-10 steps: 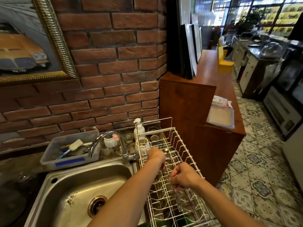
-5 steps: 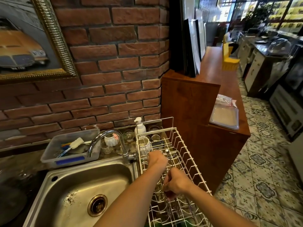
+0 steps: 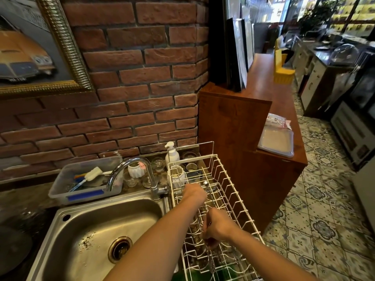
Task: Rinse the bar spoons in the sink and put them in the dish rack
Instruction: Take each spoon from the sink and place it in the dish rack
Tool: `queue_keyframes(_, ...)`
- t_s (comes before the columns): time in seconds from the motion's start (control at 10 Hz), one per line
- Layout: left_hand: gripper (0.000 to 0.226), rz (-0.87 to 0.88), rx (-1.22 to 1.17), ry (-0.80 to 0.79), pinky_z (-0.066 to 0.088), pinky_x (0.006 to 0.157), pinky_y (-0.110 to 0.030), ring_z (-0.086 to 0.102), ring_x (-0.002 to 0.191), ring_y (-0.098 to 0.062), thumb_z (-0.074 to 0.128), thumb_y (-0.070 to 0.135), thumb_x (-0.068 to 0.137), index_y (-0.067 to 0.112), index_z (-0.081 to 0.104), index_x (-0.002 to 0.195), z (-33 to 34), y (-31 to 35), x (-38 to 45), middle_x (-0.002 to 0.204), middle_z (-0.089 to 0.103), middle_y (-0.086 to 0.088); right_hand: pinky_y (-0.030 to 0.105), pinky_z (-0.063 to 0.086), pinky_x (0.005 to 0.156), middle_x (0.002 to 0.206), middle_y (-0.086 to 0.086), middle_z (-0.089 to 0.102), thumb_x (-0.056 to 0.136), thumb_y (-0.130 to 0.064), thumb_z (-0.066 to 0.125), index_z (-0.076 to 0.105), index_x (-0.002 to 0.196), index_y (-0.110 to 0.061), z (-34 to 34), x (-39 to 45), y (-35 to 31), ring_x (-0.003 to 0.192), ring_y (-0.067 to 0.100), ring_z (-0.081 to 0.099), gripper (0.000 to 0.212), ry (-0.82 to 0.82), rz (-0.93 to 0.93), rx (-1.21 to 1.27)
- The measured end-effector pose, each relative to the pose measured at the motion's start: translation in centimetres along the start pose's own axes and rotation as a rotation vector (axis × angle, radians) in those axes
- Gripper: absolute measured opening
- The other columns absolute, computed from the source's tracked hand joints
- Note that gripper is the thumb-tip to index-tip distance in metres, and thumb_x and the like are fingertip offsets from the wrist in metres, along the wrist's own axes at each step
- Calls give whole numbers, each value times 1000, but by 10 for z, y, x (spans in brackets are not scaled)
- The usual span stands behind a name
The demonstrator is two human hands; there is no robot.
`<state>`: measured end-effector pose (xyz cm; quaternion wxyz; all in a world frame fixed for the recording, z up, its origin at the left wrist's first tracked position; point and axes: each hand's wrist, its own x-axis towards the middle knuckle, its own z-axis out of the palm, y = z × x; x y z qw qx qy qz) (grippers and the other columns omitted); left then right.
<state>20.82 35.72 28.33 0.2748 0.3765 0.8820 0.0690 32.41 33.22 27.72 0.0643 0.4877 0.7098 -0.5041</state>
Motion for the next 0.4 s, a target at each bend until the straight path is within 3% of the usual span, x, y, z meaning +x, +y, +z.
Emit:
queue_keyframes(0.1, 34, 31, -2, -3, 55, 95, -33, 62, 118, -29, 50, 4, 96, 0, 56, 129, -8, -3, 0, 134, 56, -16, 31, 64, 62, 102, 13, 66, 84, 2, 71, 57, 103, -4, 1, 1, 0, 82, 21, 73, 25, 1, 3, -2)
queue_keyframes(0.2, 33, 87, -51, 0, 52, 88, -28, 62, 117, -27, 51, 7, 96, -1, 57, 127, -19, -10, -4, 135, 56, -15, 33, 63, 75, 104, 12, 68, 83, -2, 73, 58, 94, -8, 4, 0, 0, 89, 23, 73, 19, 8, -12, -65)
queue_keyframes(0.3, 26, 92, -159, -49, 61, 79, -31, 75, 92, -28, 55, 9, 97, -4, 59, 119, -33, -20, -3, 122, 64, -19, 27, 62, 74, 99, 8, 70, 83, -4, 74, 60, 82, -10, 2, 0, 1, 87, 18, 73, 15, 33, -46, -125)
queue_keyframes(0.4, 17, 126, -308, -112, 64, 74, -41, 76, 81, -28, 56, 9, 97, -3, 65, 105, -39, -34, -10, 105, 69, -20, 17, 56, 51, 91, 11, 72, 84, -2, 72, 67, 88, -1, -4, 0, 4, 61, 11, 73, 6, 42, -37, -37)
